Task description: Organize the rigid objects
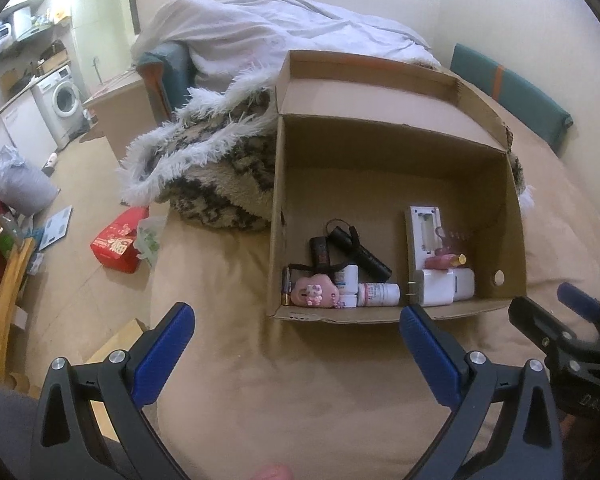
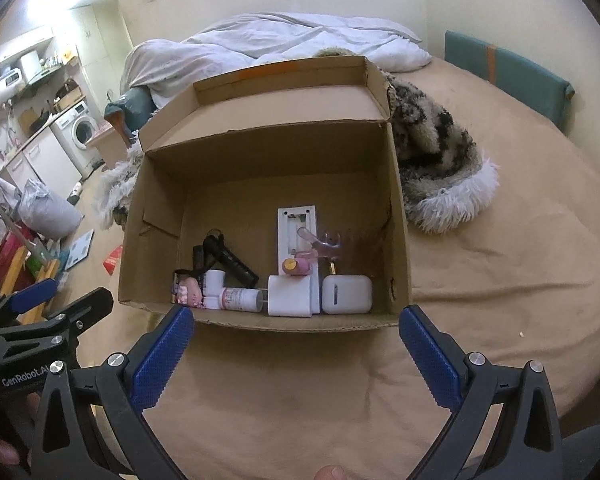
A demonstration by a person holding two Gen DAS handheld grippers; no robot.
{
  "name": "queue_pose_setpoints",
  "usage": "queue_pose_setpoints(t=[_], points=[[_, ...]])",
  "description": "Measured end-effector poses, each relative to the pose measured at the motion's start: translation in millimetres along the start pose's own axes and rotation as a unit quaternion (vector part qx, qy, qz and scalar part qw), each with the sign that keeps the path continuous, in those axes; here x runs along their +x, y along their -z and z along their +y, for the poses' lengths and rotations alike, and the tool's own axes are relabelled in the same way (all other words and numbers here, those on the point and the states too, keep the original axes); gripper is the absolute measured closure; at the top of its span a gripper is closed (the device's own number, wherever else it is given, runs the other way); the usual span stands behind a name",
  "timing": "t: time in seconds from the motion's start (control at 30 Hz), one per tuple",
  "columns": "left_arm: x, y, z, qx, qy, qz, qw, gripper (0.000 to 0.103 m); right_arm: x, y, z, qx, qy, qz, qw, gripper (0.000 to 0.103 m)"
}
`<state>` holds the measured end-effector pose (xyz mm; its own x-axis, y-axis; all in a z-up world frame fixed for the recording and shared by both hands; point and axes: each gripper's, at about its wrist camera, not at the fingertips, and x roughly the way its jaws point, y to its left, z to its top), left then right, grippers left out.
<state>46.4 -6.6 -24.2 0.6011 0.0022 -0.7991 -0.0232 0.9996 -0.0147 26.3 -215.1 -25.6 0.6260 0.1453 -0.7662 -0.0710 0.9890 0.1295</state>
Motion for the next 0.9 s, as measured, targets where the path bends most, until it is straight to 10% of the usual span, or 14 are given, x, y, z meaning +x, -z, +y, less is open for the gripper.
queue_pose_setpoints(t=[0.9], points=[[0.2, 1.3, 0.4, -0.003, 0.002, 0.008, 1.0000, 0.001, 1.6, 1.0, -2.6, 0.006, 0.001, 0.006, 1.000, 0.000]])
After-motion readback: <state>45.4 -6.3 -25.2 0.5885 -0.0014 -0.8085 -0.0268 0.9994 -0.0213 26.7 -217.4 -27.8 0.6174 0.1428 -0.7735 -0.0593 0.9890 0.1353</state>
